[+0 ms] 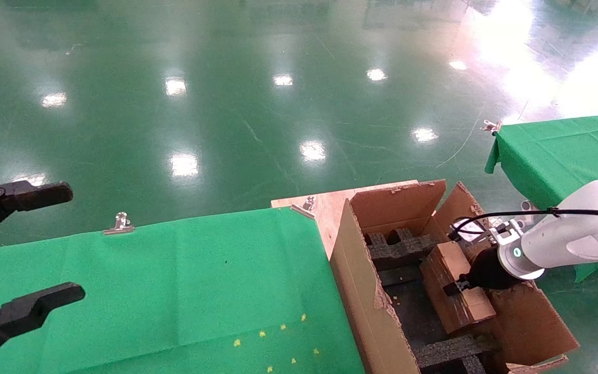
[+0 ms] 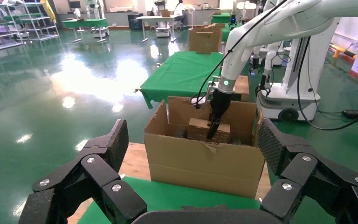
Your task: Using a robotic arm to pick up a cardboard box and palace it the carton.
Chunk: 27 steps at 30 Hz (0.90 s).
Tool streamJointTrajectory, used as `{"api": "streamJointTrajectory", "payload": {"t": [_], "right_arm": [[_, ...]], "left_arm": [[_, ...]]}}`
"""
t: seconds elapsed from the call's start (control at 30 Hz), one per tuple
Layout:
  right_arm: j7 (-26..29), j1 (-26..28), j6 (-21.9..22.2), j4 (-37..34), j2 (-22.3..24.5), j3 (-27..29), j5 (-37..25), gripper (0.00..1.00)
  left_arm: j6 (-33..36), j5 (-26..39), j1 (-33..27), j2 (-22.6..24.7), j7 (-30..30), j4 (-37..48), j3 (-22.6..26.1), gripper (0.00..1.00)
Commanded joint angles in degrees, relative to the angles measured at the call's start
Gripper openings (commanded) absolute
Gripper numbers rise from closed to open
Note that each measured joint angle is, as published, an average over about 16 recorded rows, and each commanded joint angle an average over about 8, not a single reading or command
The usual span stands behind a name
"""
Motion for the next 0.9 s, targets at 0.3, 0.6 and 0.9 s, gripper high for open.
{"api": "streamJointTrajectory", "payload": {"t": [0.3, 0.6, 0.9], "right_arm": [[0.1, 1.8, -0.1, 0.4, 0.4, -0.3, -0.7, 1.0], [-0.2, 6.2, 0.6, 2.7, 1.8, -0.4, -1.7, 1.0], [-3.8, 16.9, -0.6, 11.9, 6.0, 1.8, -1.3, 1.0]], "left_arm": [[0.0, 0.0, 0.0, 0.0, 0.0, 0.0, 0.0, 1.0], [0.0, 0.0, 0.0, 0.0, 0.0, 0.0, 0.0, 1.0], [0.0, 0.0, 0.0, 0.0, 0.0, 0.0, 0.0, 1.0]]}}
